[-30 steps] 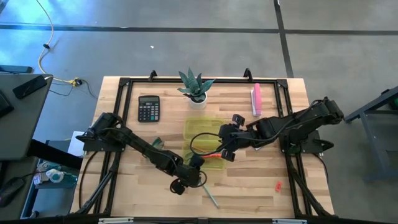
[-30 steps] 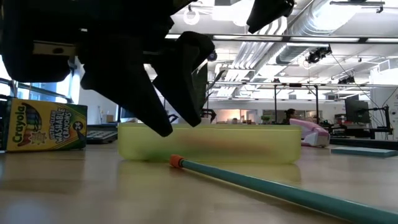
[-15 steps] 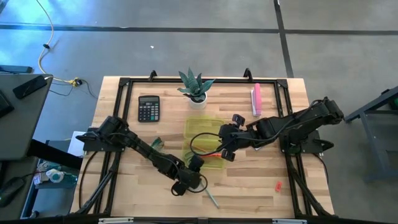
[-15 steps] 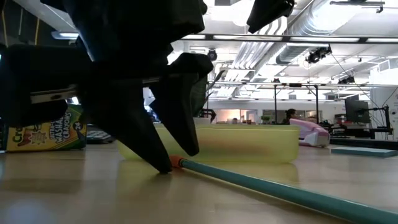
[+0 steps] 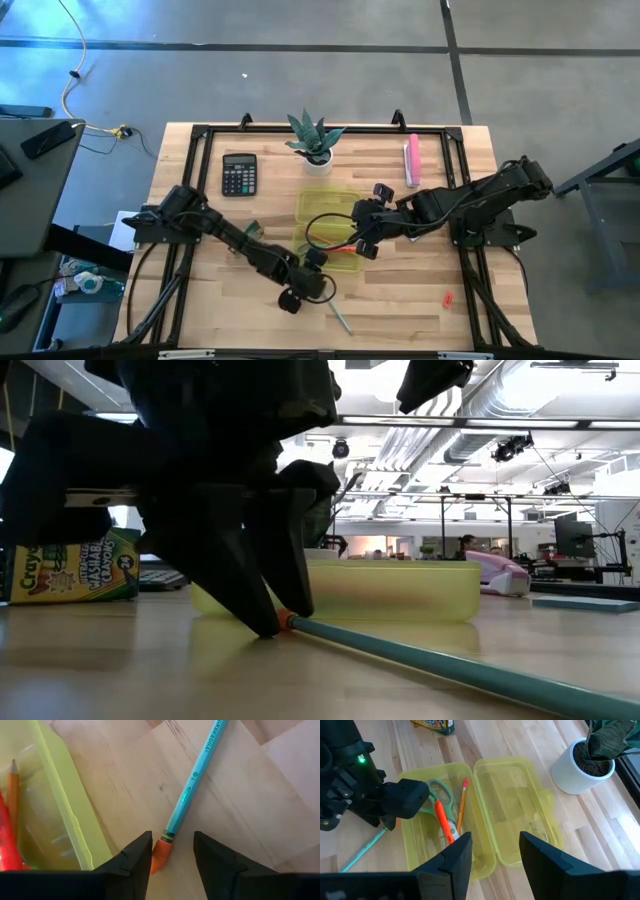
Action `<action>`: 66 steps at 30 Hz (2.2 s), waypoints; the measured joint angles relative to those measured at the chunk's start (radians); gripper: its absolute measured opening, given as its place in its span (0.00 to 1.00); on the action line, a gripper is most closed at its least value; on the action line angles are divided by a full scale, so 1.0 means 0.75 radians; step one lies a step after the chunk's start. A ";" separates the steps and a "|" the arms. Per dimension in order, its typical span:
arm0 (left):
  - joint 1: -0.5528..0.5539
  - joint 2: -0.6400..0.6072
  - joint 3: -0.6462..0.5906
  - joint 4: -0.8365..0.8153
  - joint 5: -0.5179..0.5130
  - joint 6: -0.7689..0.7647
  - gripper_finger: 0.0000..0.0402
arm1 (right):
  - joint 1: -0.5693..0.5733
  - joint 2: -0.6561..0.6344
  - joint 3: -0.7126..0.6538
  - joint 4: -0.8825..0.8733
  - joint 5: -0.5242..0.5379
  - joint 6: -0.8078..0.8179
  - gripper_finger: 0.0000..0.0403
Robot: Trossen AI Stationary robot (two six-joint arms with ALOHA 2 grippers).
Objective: Pack school essentials
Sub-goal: Put the blue pencil into the yellow box
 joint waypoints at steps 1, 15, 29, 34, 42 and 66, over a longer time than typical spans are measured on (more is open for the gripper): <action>0.002 0.000 0.000 -0.002 0.012 -0.007 0.32 | 0.000 0.000 0.000 0.000 0.000 0.000 0.38; 0.006 0.001 -0.002 -0.045 0.053 -0.082 0.23 | 0.001 0.000 0.000 0.000 -0.035 0.001 0.38; -0.014 0.002 -0.004 -0.047 -0.004 -0.062 0.07 | 0.001 0.001 -0.001 0.000 -0.035 0.001 0.38; -0.029 0.001 -0.004 -0.047 -0.015 -0.079 0.04 | 0.001 0.001 -0.001 0.000 -0.035 0.001 0.38; -0.047 -0.009 -0.006 -0.036 -0.045 -0.148 0.06 | 0.000 0.001 -0.001 -0.002 -0.038 0.014 0.38; -0.109 -0.265 -0.009 -0.238 -0.321 -0.664 0.05 | 0.027 -0.018 -0.001 -0.102 -0.092 0.152 0.38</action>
